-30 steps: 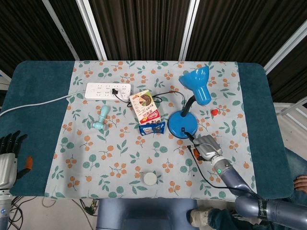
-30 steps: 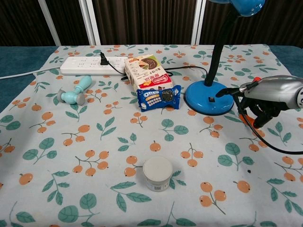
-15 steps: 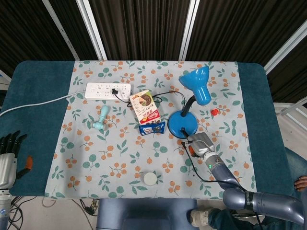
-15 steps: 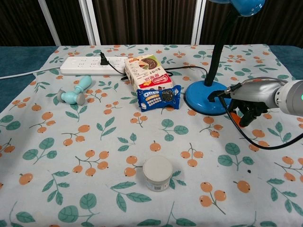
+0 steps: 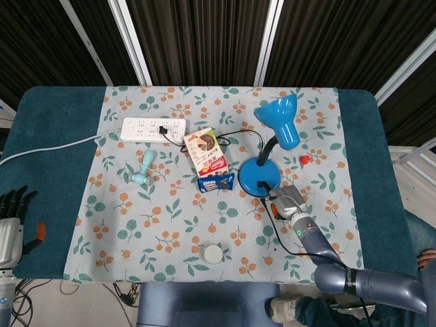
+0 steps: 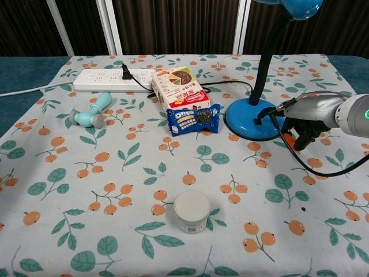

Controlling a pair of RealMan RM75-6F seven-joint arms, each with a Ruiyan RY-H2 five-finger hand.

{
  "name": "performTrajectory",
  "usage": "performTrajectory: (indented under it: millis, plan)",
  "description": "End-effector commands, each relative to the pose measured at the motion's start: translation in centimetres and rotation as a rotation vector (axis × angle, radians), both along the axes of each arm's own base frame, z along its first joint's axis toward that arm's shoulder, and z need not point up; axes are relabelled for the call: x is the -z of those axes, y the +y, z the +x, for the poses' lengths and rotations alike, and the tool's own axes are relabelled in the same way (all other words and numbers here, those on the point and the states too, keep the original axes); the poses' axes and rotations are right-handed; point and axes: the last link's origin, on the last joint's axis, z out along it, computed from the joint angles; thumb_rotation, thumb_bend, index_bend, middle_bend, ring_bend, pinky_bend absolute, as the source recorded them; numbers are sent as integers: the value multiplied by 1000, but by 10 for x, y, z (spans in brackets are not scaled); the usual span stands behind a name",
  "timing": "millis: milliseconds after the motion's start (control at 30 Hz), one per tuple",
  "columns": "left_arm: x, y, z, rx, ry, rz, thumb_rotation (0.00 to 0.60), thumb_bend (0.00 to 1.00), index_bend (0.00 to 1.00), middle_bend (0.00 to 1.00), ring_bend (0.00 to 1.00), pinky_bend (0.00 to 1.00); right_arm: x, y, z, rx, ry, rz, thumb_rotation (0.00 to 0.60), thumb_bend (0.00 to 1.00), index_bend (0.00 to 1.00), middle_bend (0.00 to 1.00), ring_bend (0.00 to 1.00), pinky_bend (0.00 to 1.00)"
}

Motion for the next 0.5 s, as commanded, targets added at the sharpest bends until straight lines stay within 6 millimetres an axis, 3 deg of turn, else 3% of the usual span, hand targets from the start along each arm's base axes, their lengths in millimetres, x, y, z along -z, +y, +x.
performTrajectory:
  millis: [33, 500]
  plan:
    - [0, 0, 0, 1, 1, 2, 600, 474, 141, 40, 31, 49, -1, 0, -1, 4, 3, 1, 600, 705, 0, 647, 737, 924]
    - [-1, 0, 0, 2, 10, 8, 600, 474, 141, 40, 31, 49, 4, 0, -1, 3, 1, 9, 600, 706, 0, 648, 737, 969]
